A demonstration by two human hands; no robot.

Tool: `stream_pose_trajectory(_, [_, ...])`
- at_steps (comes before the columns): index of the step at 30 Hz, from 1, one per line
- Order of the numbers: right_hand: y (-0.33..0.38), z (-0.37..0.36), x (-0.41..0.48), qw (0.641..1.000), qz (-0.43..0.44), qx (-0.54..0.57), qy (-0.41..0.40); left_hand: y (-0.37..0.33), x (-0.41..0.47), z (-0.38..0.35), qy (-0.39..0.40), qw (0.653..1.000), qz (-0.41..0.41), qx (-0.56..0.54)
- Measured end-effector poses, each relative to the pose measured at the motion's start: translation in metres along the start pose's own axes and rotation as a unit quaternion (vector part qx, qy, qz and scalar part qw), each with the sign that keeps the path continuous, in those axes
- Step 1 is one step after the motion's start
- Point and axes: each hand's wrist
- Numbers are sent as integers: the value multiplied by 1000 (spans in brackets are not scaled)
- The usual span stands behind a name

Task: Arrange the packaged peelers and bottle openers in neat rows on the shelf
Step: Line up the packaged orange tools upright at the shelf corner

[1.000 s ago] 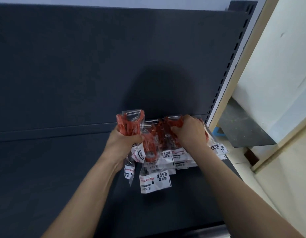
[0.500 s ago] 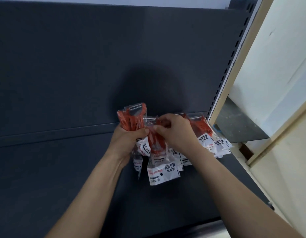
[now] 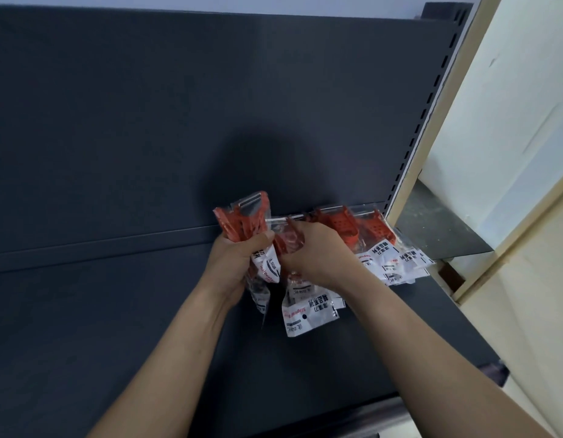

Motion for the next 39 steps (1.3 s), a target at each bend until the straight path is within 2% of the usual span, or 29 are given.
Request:
stream_pose_trajectory(3, [0,-1,1,999,-19,-28,-42,0,0,-1,3,1000,-5,10])
stream_pose_trajectory(8, [-4,0,14,980,-49,-117,-154,1,1,12,-38,998,3,55])
stream_pose_trajectory(17, [-19,-14,31,963,-28,-202,-175,2,-5,20,-19,997,24,72])
stream_pose_trajectory(22, [-20,-15,33,961,-14,-195,-195,2,-7,18,-9,997,27,78])
stream_pose_trajectory(26, [-16,-9,29,946,22,-214,-241,0,-5,12,3,997,24,68])
stream_pose_trajectory(29, [-8,-4,24,962,69,-126,-231,-1,-3,6,17,998,16,61])
stream_pose_trajectory(32, [-1,-2,19,990,39,13,-132,-2,-2,-1,37,998,4,41])
stream_pose_trajectory(35, [-3,0,18,995,18,52,-81,-1,-1,-7,49,998,-1,41])
stream_pose_trajectory(39, [-8,5,17,991,1,108,-73,-1,0,-13,59,996,0,67])
Point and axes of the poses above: each hand's wrist, its own x-axis towards the middle knuckle, its own z-axis out of the back of the hand, y = z × x, and after that the axes turned 8 degrees about -z, right-handed
